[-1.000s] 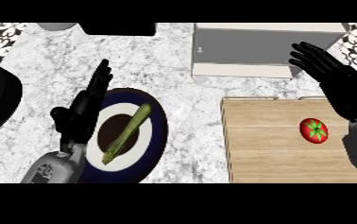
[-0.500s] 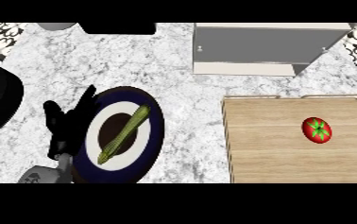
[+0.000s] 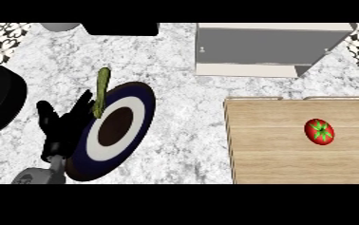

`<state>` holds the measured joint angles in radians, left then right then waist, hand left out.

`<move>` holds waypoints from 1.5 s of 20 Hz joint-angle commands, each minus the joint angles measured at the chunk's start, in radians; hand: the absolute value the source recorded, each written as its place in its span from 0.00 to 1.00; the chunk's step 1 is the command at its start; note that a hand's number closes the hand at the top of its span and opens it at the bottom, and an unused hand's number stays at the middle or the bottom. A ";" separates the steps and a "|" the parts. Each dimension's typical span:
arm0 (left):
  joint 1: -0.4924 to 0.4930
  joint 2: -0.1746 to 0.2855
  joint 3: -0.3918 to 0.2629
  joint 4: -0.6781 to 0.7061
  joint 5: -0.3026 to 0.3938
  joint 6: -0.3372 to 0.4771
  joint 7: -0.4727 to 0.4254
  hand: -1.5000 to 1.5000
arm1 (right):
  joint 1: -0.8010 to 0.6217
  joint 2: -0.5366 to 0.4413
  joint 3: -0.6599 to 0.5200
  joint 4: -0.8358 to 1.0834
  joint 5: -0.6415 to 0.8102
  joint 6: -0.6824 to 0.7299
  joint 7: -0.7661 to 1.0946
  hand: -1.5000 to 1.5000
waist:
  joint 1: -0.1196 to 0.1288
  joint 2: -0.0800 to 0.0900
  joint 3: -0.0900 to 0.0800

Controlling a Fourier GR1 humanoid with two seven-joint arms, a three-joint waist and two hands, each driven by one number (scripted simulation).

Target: Pick the tomato from the tray and place it in the tiered shelf

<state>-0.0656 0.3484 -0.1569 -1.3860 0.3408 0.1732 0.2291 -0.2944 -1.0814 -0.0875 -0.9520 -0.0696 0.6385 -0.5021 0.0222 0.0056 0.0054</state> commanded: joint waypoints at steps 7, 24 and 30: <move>0.005 0.012 0.057 0.066 0.017 -0.042 0.005 0.50 | -0.039 -0.060 0.107 -0.261 0.042 0.119 0.183 0.00 | -0.025 -0.007 -0.007; 0.016 -0.032 0.062 0.049 -0.032 -0.043 0.028 0.50 | 0.034 0.156 0.202 -0.733 0.151 -0.074 0.880 0.00 | -0.026 -0.008 -0.006; -0.017 -0.021 0.099 0.094 -0.024 -0.086 0.044 0.50 | 0.063 0.195 0.242 -0.800 0.255 -0.037 0.930 0.00 | -0.028 -0.006 -0.006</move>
<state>-0.0499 0.3284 -0.0745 -1.3659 0.3097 0.1173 0.2489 -0.2458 -0.9030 0.1377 -1.6897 0.1428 0.5771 0.3646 -0.0010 -0.0056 0.0047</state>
